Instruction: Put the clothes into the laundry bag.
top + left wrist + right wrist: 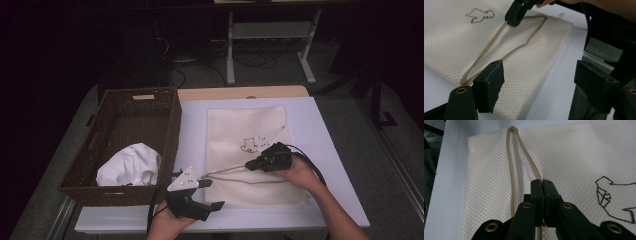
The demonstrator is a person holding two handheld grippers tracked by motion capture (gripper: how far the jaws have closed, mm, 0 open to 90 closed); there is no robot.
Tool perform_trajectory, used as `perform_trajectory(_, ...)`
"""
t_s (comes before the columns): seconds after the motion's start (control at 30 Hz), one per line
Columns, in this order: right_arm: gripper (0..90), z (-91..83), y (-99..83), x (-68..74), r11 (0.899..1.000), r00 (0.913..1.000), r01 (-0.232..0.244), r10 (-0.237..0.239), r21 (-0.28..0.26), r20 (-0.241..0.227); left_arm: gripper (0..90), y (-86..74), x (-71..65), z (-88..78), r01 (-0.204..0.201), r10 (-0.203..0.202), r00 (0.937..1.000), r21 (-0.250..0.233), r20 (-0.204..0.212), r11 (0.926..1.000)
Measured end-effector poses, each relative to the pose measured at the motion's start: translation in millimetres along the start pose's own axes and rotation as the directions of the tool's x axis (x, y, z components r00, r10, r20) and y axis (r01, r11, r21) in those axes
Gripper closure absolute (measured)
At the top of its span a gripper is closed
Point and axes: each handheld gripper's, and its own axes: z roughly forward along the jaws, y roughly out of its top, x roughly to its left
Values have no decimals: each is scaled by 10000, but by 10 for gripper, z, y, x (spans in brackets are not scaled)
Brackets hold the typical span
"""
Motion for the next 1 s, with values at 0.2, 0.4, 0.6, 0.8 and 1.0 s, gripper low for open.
perform_trajectory(0.2,871,-33,9,2,10000,10000,-23,23,-29,51,225,193,63,-132,432,-434,9966,50,705,9991)
perform_trajectory(0.4,870,-62,8,6,9999,10000,-74,75,-112,47,186,357,216,-300,827,-873,9869,391,1357,9958)
perform_trajectory(0.6,870,-80,14,-1,9998,10000,-78,79,-205,43,179,468,374,-482,1131,-1200,9784,497,1685,9923)
perform_trajectory(0.8,870,-102,34,-5,9997,10000,-58,59,-229,71,178,505,531,-635,1588,-1652,9711,507,1721,9860)
perform_trajectory(1.0,870,-107,53,-8,9998,9999,-80,81,-166,76,178,555,620,-773,1788,-1838,9672,440,1755,9829)
